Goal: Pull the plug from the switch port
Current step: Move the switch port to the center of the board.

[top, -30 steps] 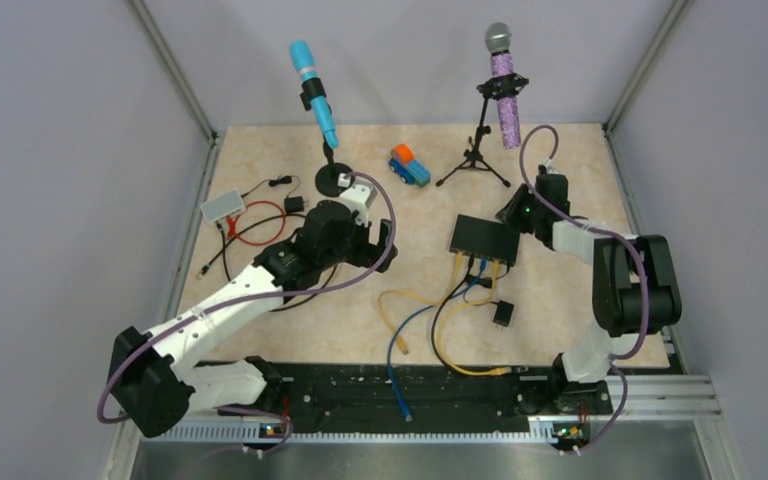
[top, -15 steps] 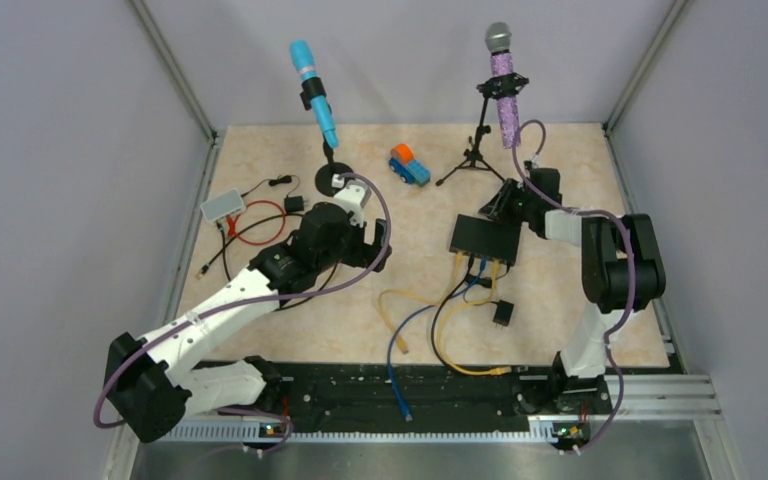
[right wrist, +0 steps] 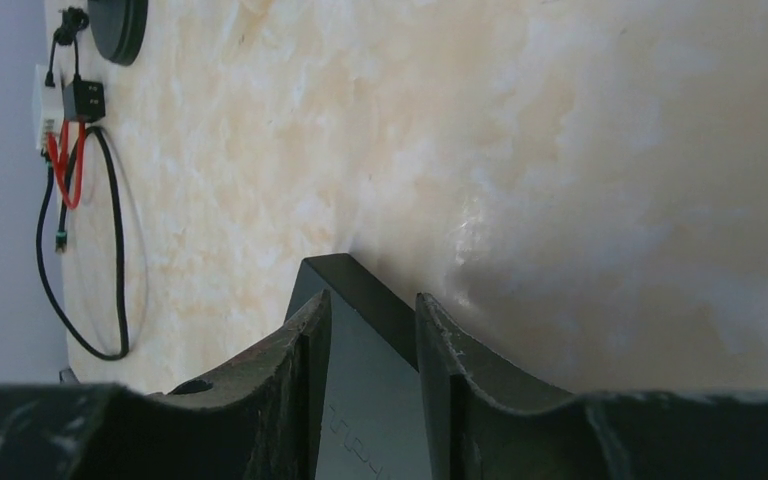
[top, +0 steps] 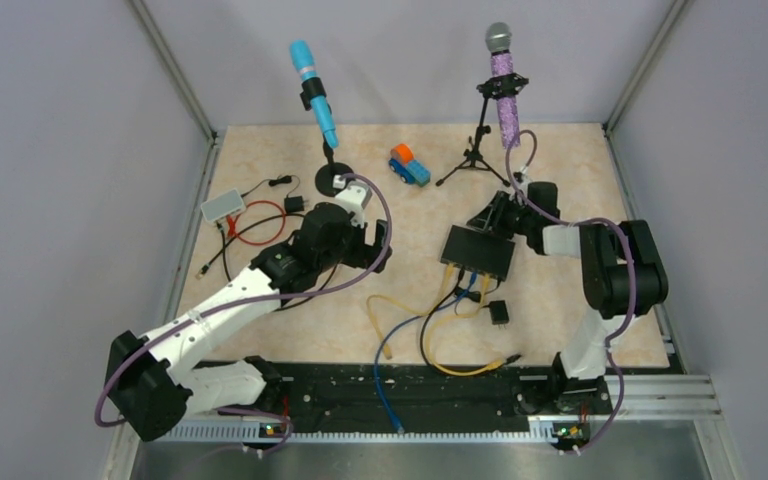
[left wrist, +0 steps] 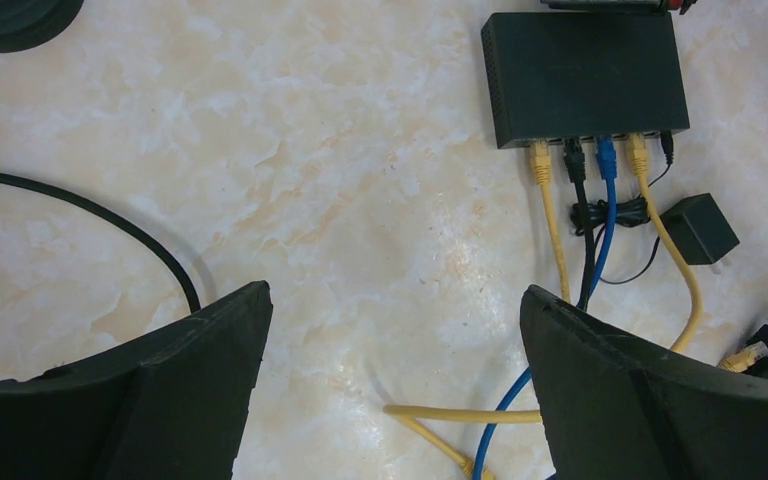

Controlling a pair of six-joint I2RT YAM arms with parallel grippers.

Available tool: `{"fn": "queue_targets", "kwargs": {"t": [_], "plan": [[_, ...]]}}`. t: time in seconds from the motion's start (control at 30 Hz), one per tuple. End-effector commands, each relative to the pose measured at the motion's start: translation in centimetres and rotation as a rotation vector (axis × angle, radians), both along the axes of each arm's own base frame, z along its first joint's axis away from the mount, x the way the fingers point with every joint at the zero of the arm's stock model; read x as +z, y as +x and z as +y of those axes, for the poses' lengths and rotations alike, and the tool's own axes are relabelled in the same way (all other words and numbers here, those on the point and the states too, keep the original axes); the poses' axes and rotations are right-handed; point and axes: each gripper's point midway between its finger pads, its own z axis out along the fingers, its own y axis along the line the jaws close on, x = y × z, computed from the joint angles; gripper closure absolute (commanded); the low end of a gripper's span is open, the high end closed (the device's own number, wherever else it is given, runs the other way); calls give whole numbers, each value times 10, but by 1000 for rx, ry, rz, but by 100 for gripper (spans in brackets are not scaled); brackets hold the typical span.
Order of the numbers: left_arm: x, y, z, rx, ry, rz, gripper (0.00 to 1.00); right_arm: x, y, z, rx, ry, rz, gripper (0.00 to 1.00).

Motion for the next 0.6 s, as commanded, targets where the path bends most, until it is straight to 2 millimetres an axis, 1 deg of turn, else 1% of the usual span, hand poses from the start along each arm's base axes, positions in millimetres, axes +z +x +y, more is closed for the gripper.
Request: {"fn": "queue_targets", "kwargs": {"t": [0.0,0.13,0.23,0.3,0.33,0.37,0.4,0.43,0.5,0.53,0.57], "plan": [[4,2,-9,-18,-34,-8,1,-23,-49,25,130,4,100,63],[0,4,-13,-25,-32,7,1,-19,-62,32,190,-8,90,63],[-4,6,-16,-21,-37,18,1,-19,-72,37,241,-48,88,63],[-6,8,-22,-39,-47,20,1,-13,-71,32,217,-81,74,62],[-7,9,-26,-47,-52,21,1,-6,-69,29,205,-96,50,62],[-10,12,-31,-66,-53,21,1,8,-66,27,188,-107,20,60],[-12,12,-38,-96,-59,30,1,15,-61,23,156,-125,4,58],[-14,13,-44,-119,-55,42,1,32,-58,18,120,-142,-34,56],[-19,17,-57,-167,-45,70,1,55,-50,1,14,-190,-85,45],[-22,18,-64,-197,-39,89,1,63,-48,-11,-58,-218,-93,35],[-23,20,-72,-225,-40,104,1,67,-48,-26,-137,-253,-83,30]]}}
